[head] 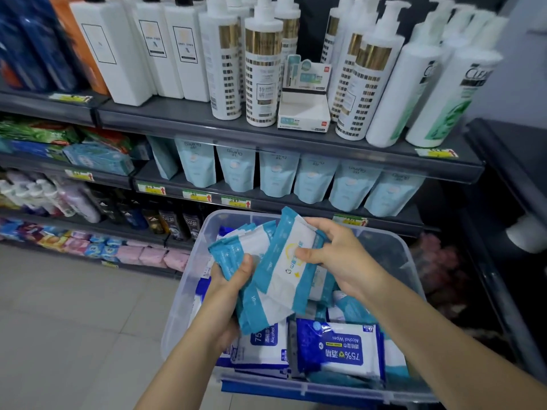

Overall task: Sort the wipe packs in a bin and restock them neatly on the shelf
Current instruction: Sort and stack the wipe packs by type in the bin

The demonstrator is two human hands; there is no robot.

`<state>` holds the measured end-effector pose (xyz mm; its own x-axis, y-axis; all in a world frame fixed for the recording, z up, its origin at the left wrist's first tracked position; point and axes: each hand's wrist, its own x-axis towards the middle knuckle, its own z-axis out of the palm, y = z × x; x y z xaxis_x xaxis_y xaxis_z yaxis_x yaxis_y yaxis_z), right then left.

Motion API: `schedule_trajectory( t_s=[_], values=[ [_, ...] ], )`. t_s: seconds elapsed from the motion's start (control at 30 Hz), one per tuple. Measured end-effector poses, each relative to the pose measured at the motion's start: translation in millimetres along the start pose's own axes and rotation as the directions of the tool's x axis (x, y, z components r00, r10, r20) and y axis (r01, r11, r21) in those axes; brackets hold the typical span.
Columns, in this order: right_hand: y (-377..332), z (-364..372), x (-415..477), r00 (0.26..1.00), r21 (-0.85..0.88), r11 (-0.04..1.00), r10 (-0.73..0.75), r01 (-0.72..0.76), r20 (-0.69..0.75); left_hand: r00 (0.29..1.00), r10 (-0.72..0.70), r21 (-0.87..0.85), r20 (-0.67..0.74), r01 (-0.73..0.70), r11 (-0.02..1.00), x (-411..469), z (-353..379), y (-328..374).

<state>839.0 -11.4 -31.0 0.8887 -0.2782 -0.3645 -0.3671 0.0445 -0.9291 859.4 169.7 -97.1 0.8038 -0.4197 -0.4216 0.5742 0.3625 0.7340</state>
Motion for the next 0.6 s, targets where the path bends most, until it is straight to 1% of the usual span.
schedule_trajectory(
  t_s=[0.13, 0.3, 0.47, 0.6],
  values=[
    [-8.5, -6.8, -4.5, 0.994, -0.087, 0.994, -0.057, 0.065, 0.09, 1.0, 0.011, 0.05, 0.0, -0.011, 0.999, 1.5, 2.6, 0.6],
    [-9.6, -1.5, -6.6, 0.972, -0.139, 0.973, -0.161, 0.185, 0.17, 1.0, 0.009, 0.094, -0.025, -0.006, 0.996, 3.3, 10.5, -4.5],
    [-0.2, 11.4, -8.1, 0.965, -0.164, 0.954, -0.231, 0.25, 0.125, 0.996, 0.069, 0.112, -0.057, -0.062, 0.992, 3.8, 21.4, -9.9],
    [5.3, 11.1, -7.6, 0.971, -0.098, 0.966, -0.237, 0.239, 0.032, 0.994, 0.068, 0.093, -0.088, -0.06, 0.994, 6.2, 25.0, -11.0]
  ],
)
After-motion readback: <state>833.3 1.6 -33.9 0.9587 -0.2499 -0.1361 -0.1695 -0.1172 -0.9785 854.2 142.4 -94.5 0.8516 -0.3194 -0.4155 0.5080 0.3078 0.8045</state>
